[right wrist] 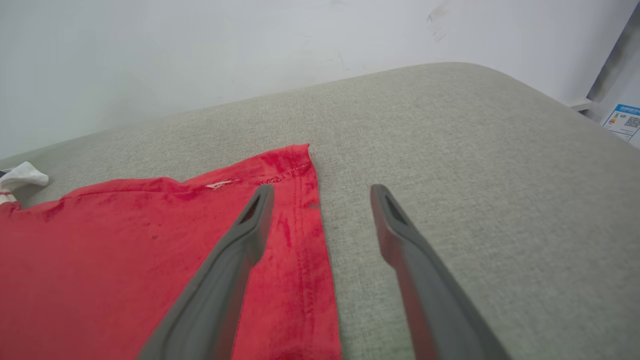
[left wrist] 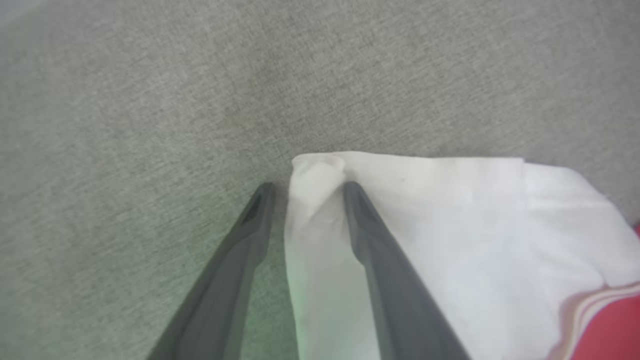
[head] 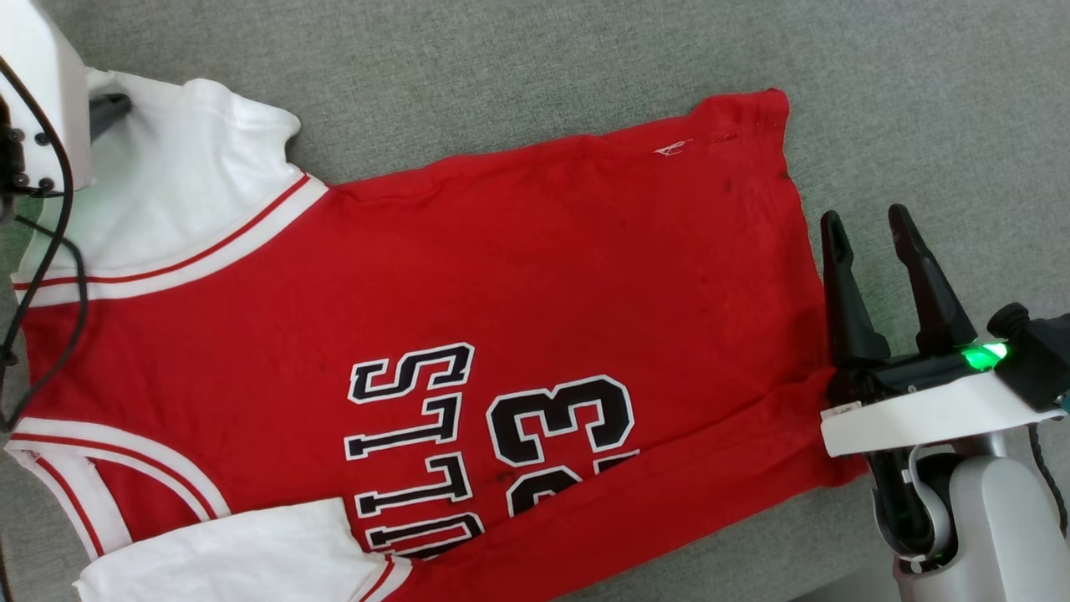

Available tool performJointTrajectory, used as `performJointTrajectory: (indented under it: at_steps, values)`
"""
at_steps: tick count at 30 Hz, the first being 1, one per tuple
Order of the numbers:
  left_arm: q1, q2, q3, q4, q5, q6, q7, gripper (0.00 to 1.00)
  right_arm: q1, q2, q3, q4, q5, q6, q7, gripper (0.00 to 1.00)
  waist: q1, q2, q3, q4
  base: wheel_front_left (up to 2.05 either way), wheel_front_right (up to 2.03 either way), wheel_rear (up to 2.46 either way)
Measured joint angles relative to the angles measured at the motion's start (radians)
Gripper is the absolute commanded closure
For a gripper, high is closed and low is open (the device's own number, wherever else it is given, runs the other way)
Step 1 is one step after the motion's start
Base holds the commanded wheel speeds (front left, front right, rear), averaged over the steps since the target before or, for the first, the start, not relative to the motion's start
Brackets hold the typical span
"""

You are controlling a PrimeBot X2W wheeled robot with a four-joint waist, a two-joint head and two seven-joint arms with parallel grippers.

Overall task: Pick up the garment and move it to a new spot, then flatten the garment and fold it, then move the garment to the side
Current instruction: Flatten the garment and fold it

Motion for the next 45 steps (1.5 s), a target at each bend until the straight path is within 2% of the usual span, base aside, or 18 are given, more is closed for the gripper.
performJointTrajectory:
  at_steps: [4,8,15,20,26,33,38,45]
  values:
    - [0.008,-0.016,0.013,-0.002,-0.012,0.008,-0.042,1.0,-0.009,0.002,0.002,0.009,0.004,0.0,0.0,0.0,0.0,0.0,-0.001,0.004,0.0,0.0,0.0]
    - [0.022,-0.028,0.015,-0.006,-0.004,-0.007,-0.105,1.0,-0.011,-0.002,-0.007,0.007,-0.001,0.0,0.016,0.0,0.0,0.0,-0.022,0.018,0.0,0.0,0.0]
    - [0.051,-0.053,0.026,-0.049,0.002,-0.042,-0.258,1.0,0.0,-0.072,-0.011,-0.028,-0.012,0.0,0.125,0.0,0.0,0.0,-0.078,0.066,0.0,0.0,0.0]
    - [0.099,-0.074,0.016,-0.119,-0.01,-0.068,-0.336,1.0,0.006,-0.162,-0.024,-0.076,-0.005,0.0,0.306,0.0,-0.0001,0.0,-0.118,0.113,0.0,0.0,0.0]
    - [0.167,-0.087,0.005,-0.245,-0.026,-0.08,-0.404,1.0,-0.021,-0.306,-0.019,-0.135,0.007,0.0,0.631,0.0,-0.0001,0.0,-0.147,0.175,0.0,0.0,0.0]
    - [0.228,-0.078,-0.019,-0.419,-0.025,-0.087,-0.436,1.0,-0.137,-0.412,-0.028,-0.16,0.039,0.0,0.96,0.0,-0.0001,0.0,-0.146,0.251,0.0,0.0,0.0]
    - [0.25,-0.082,-0.024,-0.518,-0.023,-0.079,-0.452,1.0,-0.225,-0.475,-0.008,-0.107,0.044,0.0,1.093,0.0,-0.0001,0.0,-0.126,0.305,0.0,0.0,0.0]
    - [0.303,-0.081,-0.042,-0.612,-0.004,-0.07,-0.479,1.0,-0.301,-0.527,0.048,-0.009,0.066,0.0,1.145,0.0,-0.0001,0.0,-0.087,0.368,0.0,0.0,0.0]
